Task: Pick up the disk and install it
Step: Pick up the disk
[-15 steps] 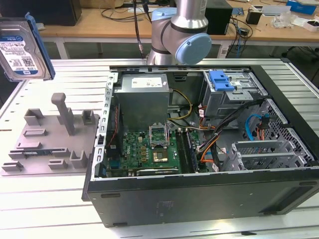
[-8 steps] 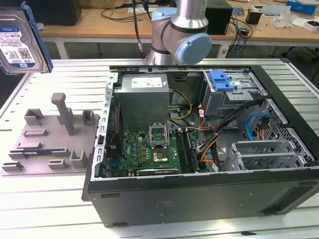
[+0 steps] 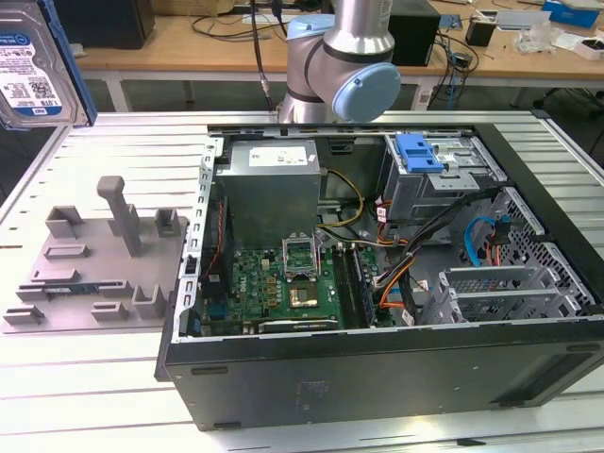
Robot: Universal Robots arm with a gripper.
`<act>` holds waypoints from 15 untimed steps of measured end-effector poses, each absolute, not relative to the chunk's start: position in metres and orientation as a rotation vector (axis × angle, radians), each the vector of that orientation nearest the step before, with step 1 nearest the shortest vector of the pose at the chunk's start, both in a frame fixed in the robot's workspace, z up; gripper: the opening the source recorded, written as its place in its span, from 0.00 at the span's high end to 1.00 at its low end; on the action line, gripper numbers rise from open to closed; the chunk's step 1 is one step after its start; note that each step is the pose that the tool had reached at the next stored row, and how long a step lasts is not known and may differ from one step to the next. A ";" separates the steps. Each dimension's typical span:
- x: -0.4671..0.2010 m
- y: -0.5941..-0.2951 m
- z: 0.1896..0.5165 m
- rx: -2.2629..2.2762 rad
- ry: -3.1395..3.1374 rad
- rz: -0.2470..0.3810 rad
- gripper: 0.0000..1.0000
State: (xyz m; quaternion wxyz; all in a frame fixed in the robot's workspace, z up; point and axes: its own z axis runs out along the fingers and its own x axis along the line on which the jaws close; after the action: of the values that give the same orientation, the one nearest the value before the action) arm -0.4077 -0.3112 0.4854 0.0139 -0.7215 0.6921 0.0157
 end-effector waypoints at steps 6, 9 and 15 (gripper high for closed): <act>-0.408 -0.311 0.485 -2.247 2.155 0.049 0.64; -0.408 -0.312 0.487 -2.249 2.153 0.049 0.64; -0.406 -0.320 0.491 -2.261 2.141 0.049 0.64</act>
State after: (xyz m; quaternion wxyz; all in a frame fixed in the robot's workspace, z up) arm -0.4061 -0.3199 0.4906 0.0139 -0.7259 0.6874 0.0158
